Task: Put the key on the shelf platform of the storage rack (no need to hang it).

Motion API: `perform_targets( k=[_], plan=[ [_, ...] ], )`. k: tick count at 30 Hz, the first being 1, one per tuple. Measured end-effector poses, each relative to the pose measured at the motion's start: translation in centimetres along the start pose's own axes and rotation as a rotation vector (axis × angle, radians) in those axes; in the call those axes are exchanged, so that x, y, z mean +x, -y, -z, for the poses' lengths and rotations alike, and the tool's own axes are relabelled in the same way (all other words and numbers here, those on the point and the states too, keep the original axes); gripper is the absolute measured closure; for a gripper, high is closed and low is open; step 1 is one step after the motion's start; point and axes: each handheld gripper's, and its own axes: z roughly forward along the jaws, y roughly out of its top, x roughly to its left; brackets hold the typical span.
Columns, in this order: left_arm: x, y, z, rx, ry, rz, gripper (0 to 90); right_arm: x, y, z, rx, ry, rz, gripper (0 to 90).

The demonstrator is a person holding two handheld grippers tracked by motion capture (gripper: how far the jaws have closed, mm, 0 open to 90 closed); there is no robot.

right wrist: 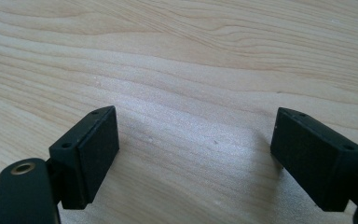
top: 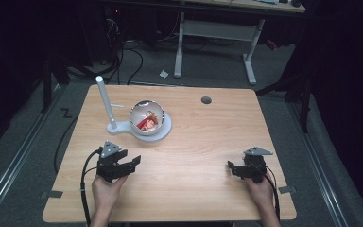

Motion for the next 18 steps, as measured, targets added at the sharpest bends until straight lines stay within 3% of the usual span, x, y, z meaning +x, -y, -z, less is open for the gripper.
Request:
perform_targets(
  k=[5,6,18],
  plan=[
    [0.3,0.4,-0.2,0.006,-0.003,-0.008,39.9,0.0,0.0,0.0,0.000,0.000,0.000,15.1],
    [0.5,0.4,-0.3,0.006,0.003,-0.030,39.9,0.0,0.0,0.0,0.000,0.000,0.000,15.1],
    [1.2,1.5,-1.0,0.029,-0.020,-0.017,39.7,0.0,0.0,0.0,0.000,0.000,0.000,15.1]
  ],
)
